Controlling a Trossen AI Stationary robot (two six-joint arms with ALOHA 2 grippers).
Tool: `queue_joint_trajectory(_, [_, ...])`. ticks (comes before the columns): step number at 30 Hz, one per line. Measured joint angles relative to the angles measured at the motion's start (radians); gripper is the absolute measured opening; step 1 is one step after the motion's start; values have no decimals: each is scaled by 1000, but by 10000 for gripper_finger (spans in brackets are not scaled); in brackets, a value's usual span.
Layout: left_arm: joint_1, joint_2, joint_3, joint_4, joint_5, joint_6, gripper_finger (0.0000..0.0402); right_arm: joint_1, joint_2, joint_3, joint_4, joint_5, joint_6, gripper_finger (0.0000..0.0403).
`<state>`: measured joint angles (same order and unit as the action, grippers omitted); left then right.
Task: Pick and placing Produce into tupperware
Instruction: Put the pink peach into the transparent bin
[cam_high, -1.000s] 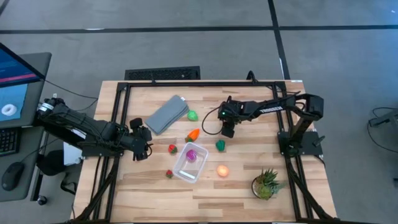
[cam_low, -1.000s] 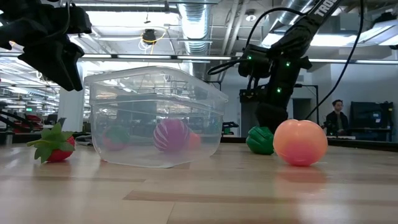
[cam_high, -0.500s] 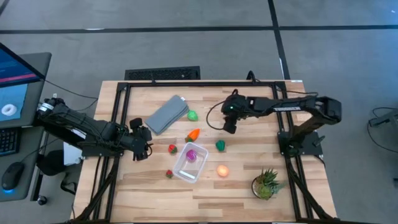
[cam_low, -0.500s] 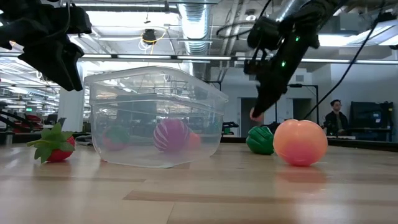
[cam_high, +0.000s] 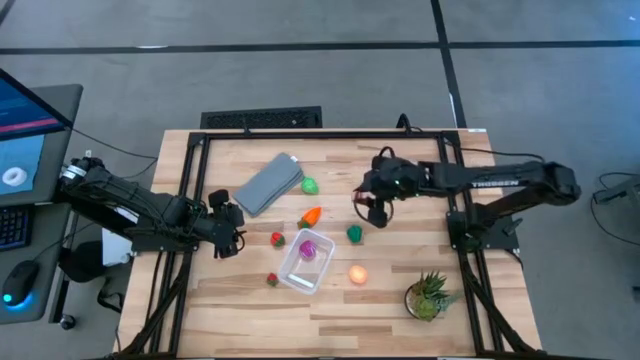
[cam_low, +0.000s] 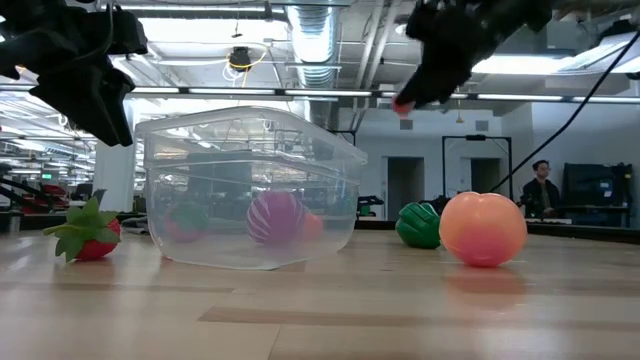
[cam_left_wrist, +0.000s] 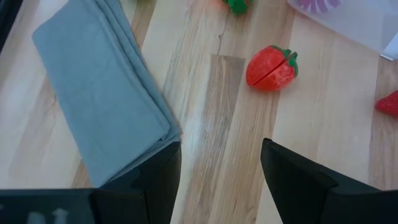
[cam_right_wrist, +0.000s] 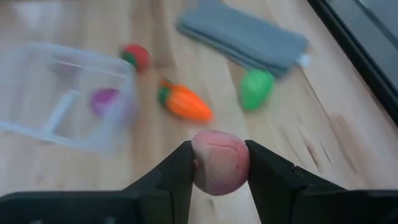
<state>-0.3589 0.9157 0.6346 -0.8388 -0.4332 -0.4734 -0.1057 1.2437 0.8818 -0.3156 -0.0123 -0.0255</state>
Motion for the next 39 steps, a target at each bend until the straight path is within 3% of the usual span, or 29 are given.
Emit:
queue_joint_trajectory(7, [0,0,0,16,1,-7,210,113,-8,0,113,-16,-6,157])
queue_joint_trajectory(16, [0,0,0,29,1,-4,210,220,100,0,288,-15,-27,159])
queue_joint_trajectory(24, [0,0,0,45,1,6,210,246,235,0,472,-19,-35,159])
queue_joint_trajectory(39, [0,0,0,45,-1,14,210,253,471,20,755,-134,0,160])
